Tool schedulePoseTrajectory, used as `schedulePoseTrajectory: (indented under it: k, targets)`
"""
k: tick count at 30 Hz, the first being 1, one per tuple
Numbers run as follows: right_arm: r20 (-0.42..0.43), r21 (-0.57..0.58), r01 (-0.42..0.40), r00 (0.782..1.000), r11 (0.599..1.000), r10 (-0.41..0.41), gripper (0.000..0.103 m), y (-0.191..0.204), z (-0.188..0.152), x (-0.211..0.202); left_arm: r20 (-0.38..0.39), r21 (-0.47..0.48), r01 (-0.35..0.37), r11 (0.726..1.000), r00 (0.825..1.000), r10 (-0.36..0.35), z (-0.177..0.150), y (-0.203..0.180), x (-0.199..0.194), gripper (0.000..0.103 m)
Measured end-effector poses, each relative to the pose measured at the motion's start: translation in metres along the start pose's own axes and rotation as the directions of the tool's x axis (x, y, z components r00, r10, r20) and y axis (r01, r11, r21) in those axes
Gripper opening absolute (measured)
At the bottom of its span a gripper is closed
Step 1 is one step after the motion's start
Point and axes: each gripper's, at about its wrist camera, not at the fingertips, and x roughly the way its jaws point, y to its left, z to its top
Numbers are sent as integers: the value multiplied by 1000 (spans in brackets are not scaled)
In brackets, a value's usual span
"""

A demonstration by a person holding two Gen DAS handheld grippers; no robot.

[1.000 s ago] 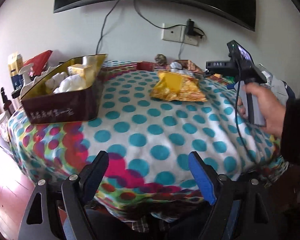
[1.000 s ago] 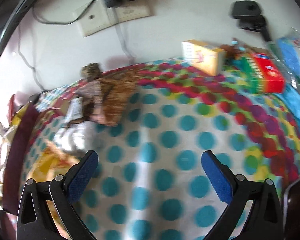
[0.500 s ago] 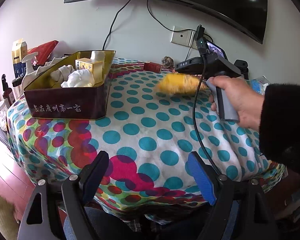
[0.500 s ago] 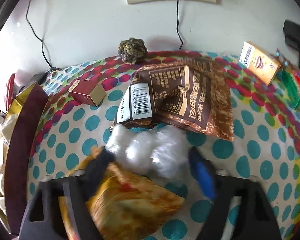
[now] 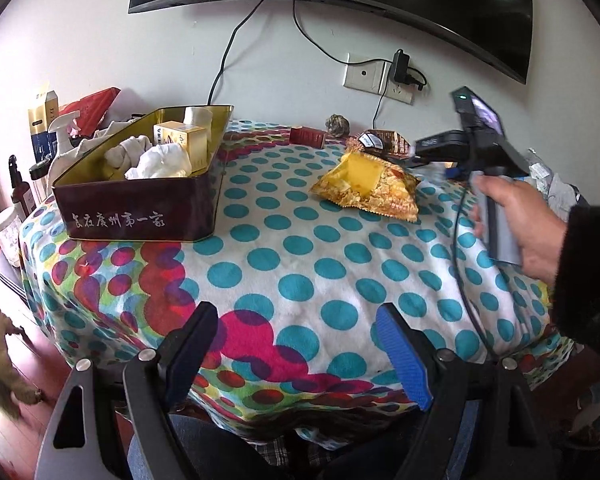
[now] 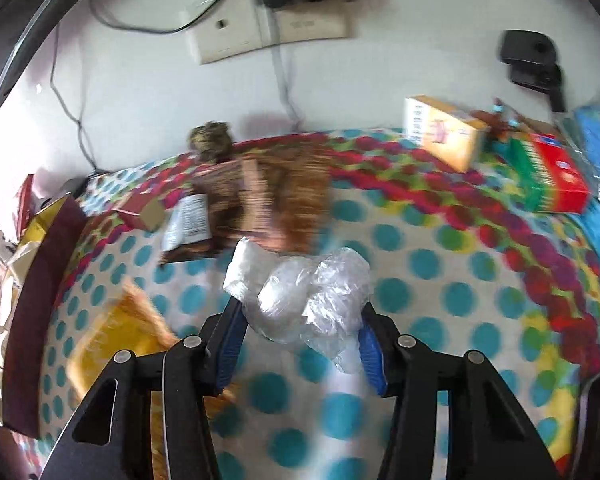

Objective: Organize objects
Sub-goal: 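Grasp the plastic-wrapped white bundle with the right gripper, then carry the wrapped bundle into the gold tin and release it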

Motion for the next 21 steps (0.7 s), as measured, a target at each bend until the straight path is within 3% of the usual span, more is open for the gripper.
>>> schedulePoseTrajectory:
  k: [5,10,14,21]
  targets:
    - [8,3,23,1000,1000,-23,48,-22,-6,-11,2,30,-17,999,1000,17,-3,-6,0,84]
    - [12,-13,22,1000,1000,-21,48,-19,-10,-20,-4,35,-36,999,999,36,-5,-7,0,84]
    - [31,-61,10,999,998,-8,48,6,-4,-29,-5,13,-57,998,998,57,-3,-3,-2,84]
    - [41,-158,-55,997,986,62,48,84,7,-34,6,-38,-89,995,996,89,1,11,-8,84]
